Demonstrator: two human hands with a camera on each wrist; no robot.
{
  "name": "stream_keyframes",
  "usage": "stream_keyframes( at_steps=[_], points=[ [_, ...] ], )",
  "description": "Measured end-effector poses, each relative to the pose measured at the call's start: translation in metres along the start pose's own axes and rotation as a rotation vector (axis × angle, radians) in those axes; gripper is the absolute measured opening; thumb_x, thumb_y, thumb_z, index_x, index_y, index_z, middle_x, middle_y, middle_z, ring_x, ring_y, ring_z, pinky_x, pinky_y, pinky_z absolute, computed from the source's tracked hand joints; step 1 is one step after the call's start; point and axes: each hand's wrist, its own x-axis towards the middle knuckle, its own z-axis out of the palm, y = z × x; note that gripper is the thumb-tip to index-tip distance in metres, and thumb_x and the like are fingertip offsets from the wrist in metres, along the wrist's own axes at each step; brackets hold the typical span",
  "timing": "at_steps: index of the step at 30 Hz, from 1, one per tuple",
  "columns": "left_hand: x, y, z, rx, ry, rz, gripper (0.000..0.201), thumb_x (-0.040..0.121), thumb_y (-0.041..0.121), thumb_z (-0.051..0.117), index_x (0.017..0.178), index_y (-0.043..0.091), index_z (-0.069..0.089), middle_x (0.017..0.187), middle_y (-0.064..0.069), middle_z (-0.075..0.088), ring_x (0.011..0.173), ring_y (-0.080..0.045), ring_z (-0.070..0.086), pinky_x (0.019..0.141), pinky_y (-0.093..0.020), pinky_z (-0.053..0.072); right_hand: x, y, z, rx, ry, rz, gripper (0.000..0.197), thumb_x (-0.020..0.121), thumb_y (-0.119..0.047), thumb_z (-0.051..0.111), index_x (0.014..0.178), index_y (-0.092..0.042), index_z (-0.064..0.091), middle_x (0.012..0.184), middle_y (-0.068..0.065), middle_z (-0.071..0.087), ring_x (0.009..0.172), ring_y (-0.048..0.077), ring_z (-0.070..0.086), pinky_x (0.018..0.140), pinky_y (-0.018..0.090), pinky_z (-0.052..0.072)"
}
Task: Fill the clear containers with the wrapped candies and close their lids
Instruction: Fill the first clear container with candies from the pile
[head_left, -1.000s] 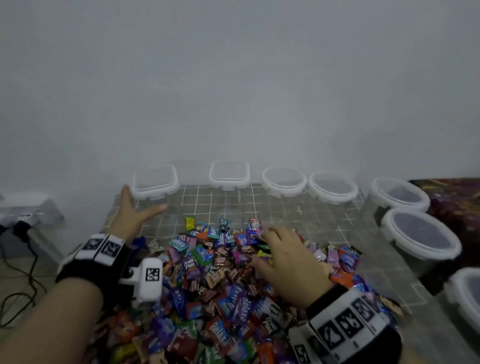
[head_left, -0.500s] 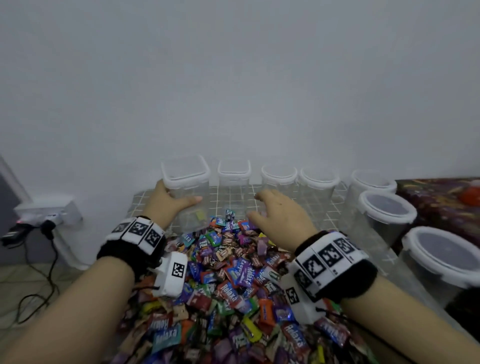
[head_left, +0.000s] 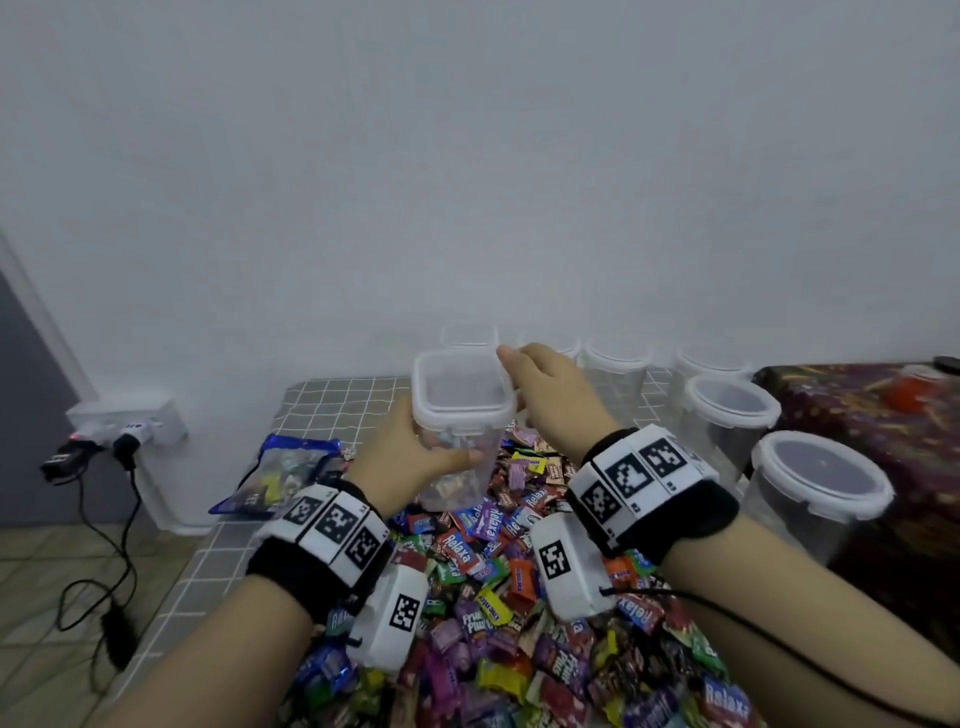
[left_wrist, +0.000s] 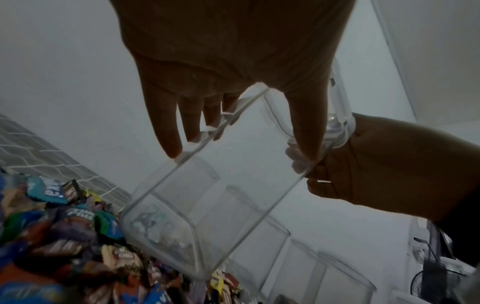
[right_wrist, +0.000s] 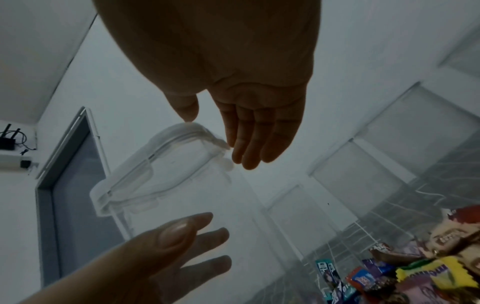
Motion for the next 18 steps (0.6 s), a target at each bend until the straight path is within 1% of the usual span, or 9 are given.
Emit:
stream_keyframes(
  at_steps=[3, 6, 7, 9, 10, 12, 15, 17, 18],
  points=[
    [-0.01, 0.004, 0.008, 0.013, 0.005, 0.026, 0.086, 0.05, 0.041, 0.086, 0.127, 0.026, 0.051, 0.117, 0.008, 0.066, 0.108, -0.009, 0.062, 0.097, -0.04, 0.049, -0.006, 0.002, -0.002, 0.034, 0.003, 0.008, 0.031, 0.097, -0.038, 0.044, 0.089, -0.011, 0.057, 0.082, 0.005, 0.06, 0.079, 0.022, 0.056, 0.078, 0.04, 0.046],
    [-0.016, 0.004, 0.012, 0.037, 0.007, 0.029, 0.088, 0.049, 0.047, 0.086, 0.128, 0.028, 0.05, 0.119, 0.01, 0.065, 0.111, -0.007, 0.06, 0.098, -0.041, 0.047, -0.011, 0.007, -0.003, 0.065, -0.008, 0.042, 0.026, 0.095, -0.035, 0.049, 0.095, -0.011, 0.058, 0.092, 0.01, 0.063, 0.079, 0.023, 0.057, 0.076, 0.042, 0.048],
    [-0.018, 0.003, 0.013, 0.045, 0.006, 0.031, 0.089, 0.048, 0.051, 0.087, 0.127, 0.029, 0.051, 0.119, 0.01, 0.064, 0.111, -0.008, 0.06, 0.098, -0.042, 0.047, -0.013, 0.007, -0.003, 0.094, -0.018, 0.063, 0.026, 0.095, -0.034, 0.05, 0.097, -0.008, 0.057, 0.091, 0.011, 0.062, 0.076, 0.024, 0.057, 0.073, 0.042, 0.049],
    [-0.022, 0.0, 0.016, 0.043, 0.005, 0.016, 0.091, 0.046, 0.056, 0.086, 0.125, 0.029, 0.052, 0.119, 0.01, 0.065, 0.111, -0.009, 0.061, 0.098, -0.044, 0.047, -0.016, 0.009, -0.005, 0.186, -0.058, 0.122, 0.025, 0.096, -0.029, 0.051, 0.096, -0.005, 0.054, 0.081, 0.011, 0.058, 0.064, 0.023, 0.054, 0.06, 0.036, 0.048],
    [-0.023, -0.001, 0.017, 0.038, 0.004, 0.013, 0.09, 0.047, 0.056, 0.087, 0.125, 0.028, 0.053, 0.118, 0.01, 0.065, 0.111, -0.009, 0.061, 0.098, -0.044, 0.047, -0.017, 0.009, -0.006, 0.235, -0.084, 0.149, 0.023, 0.097, -0.027, 0.05, 0.091, -0.005, 0.053, 0.075, 0.01, 0.056, 0.059, 0.021, 0.052, 0.056, 0.033, 0.046],
    [-0.025, 0.0, 0.021, 0.036, 0.006, 0.019, 0.085, 0.049, 0.051, 0.087, 0.125, 0.029, 0.053, 0.118, 0.011, 0.065, 0.111, -0.009, 0.061, 0.098, -0.044, 0.047, -0.021, 0.008, -0.009, 0.296, -0.129, 0.169, 0.023, 0.099, -0.024, 0.048, 0.081, -0.01, 0.052, 0.066, 0.007, 0.051, 0.053, 0.016, 0.047, 0.053, 0.029, 0.045],
    [-0.027, -0.001, 0.024, 0.028, -0.027, 0.026, 0.081, 0.053, 0.047, 0.087, 0.125, 0.03, 0.054, 0.119, 0.009, 0.065, 0.113, -0.013, 0.06, 0.099, -0.046, 0.046, -0.024, 0.009, -0.013, 0.324, -0.169, 0.154, 0.025, 0.1, -0.023, 0.044, 0.079, -0.012, 0.053, 0.059, 0.003, 0.047, 0.045, 0.009, 0.045, 0.046, 0.022, 0.043],
    [-0.028, -0.002, 0.026, 0.019, -0.04, 0.019, 0.08, 0.053, 0.046, 0.087, 0.124, 0.03, 0.054, 0.118, 0.008, 0.066, 0.112, -0.014, 0.061, 0.098, -0.047, 0.046, -0.023, 0.012, -0.012, 0.323, -0.172, 0.152, 0.029, 0.1, -0.022, 0.044, 0.075, -0.011, 0.052, 0.058, 0.003, 0.048, 0.044, 0.01, 0.046, 0.045, 0.023, 0.043],
    [-0.028, -0.003, 0.026, 0.019, -0.037, 0.015, 0.08, 0.053, 0.046, 0.087, 0.124, 0.03, 0.054, 0.117, 0.009, 0.066, 0.11, -0.013, 0.062, 0.097, -0.046, 0.047, -0.023, 0.014, -0.011, 0.322, -0.15, 0.163, 0.028, 0.099, -0.022, 0.046, 0.074, -0.011, 0.05, 0.06, 0.004, 0.051, 0.048, 0.012, 0.049, 0.048, 0.025, 0.045]
  ],
)
